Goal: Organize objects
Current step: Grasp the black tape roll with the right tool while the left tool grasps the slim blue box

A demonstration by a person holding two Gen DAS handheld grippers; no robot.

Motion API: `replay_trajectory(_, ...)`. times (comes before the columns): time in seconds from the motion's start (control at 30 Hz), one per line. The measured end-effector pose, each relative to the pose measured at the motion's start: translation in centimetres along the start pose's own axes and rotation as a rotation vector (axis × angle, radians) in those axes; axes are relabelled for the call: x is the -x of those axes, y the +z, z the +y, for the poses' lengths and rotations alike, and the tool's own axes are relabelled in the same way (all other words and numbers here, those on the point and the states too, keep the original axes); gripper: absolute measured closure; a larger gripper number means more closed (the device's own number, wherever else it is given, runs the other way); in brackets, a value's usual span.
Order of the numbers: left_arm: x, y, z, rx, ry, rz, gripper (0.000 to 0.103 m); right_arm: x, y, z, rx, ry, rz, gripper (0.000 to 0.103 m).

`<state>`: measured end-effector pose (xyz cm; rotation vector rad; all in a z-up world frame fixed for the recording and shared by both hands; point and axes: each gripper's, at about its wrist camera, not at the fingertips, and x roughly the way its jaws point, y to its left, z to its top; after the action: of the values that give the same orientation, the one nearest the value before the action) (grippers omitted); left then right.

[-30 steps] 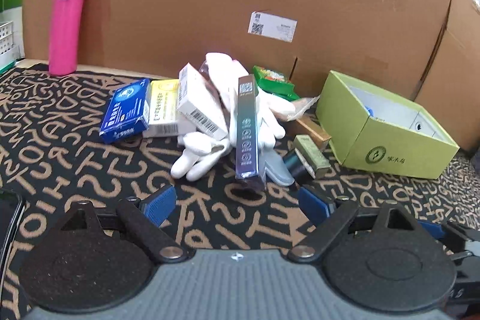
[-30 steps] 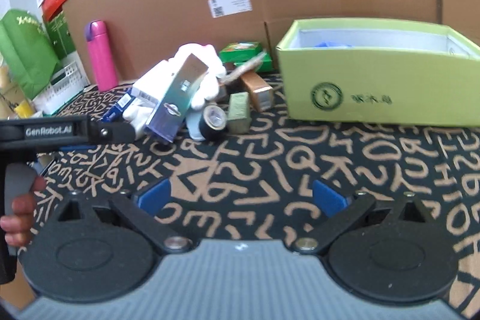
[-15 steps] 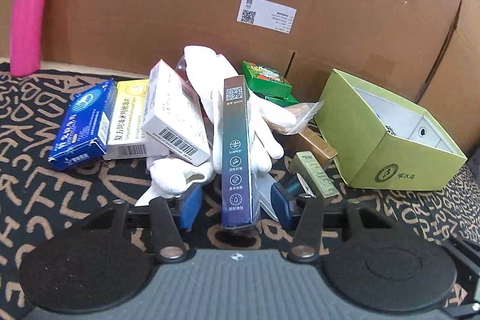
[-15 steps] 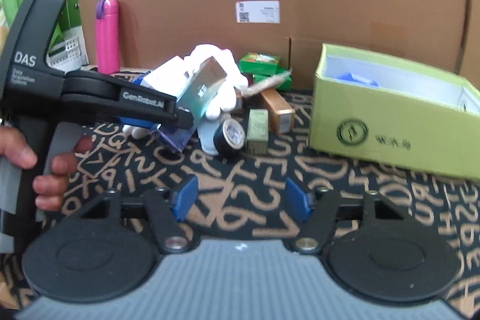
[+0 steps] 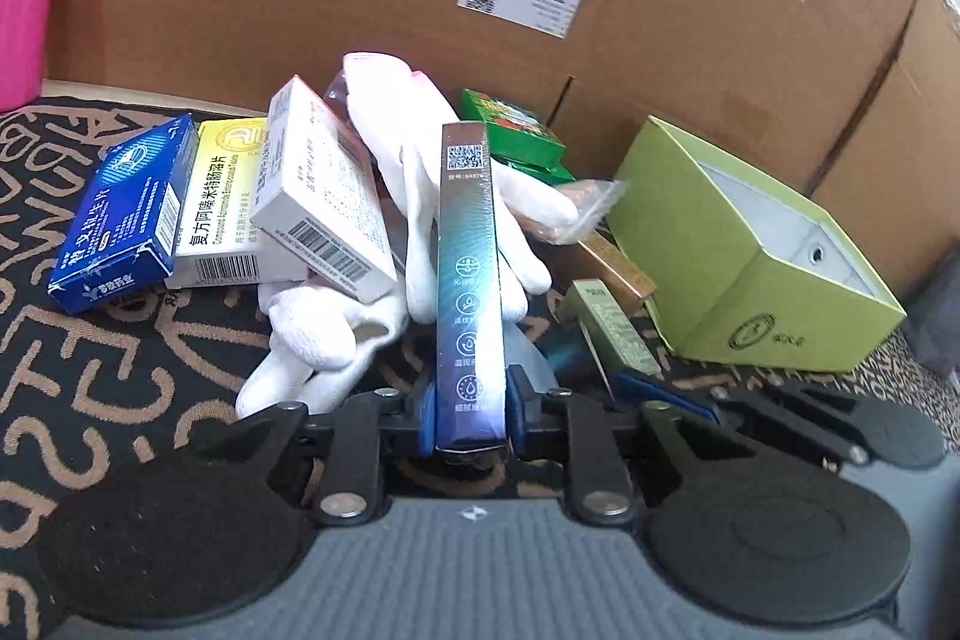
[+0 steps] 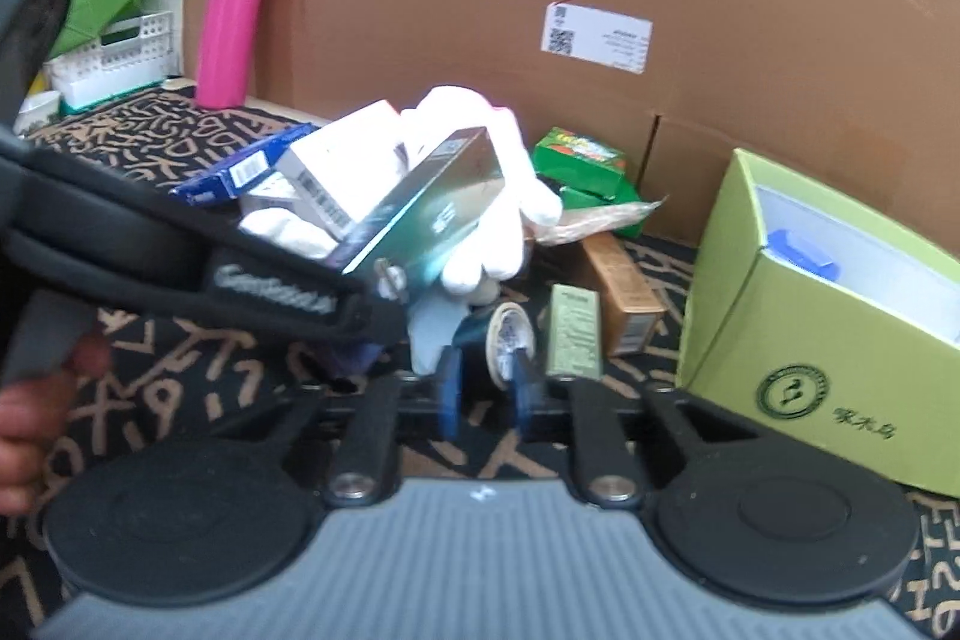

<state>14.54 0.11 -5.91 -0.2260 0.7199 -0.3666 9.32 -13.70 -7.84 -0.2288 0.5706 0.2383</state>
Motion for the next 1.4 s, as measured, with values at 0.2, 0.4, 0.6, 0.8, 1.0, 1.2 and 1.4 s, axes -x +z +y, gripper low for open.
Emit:
replay_trajectory(0.2, 3.6, -2.0, -0.6, -0.033, -0.072, 0.008, 0.081, 4.2, -0.9, -0.8, -0.045, 0.042, -0.044, 0.096)
replay_trajectory(0.4, 7.0, -5.5, -0.7, -0.058, -0.034, 0.033, 0.081, 6.7, -2.1, -1.6, -0.071, 0.054, -0.055, 0.092)
replay_trajectory(0.6, 8.8, -5.9, 0.4, -0.019, 0.030, -0.017, 0.080, 3.6, -1.5, -1.8, -0.083, 0.057, -0.037, 0.075)
replay_trajectory(0.8, 9.3, -5.4, -0.2, -0.059, 0.051, -0.065, 0.048, 0.7, -0.4, -1.3, -0.077, 0.051, -0.033, 0.066)
replay_trajectory(1.0, 8.1, -5.0, -0.5, -0.089, 0.022, -0.033, 0.048, -0.4, -0.4, -1.5, -0.113, 0.063, -0.020, 0.082)
replay_trajectory(1.2, 6.8, -5.2, 0.0, -0.025, -0.039, 0.044, 0.072, 5.4, -1.6, -2.9, -0.090, 0.036, -0.062, 0.082)
replay_trajectory(1.4, 6.7, -6.0, -1.1, 0.002, -0.111, 0.092, 0.075, 8.7, -4.0, -3.1, -0.031, 0.008, -0.036, 0.080)
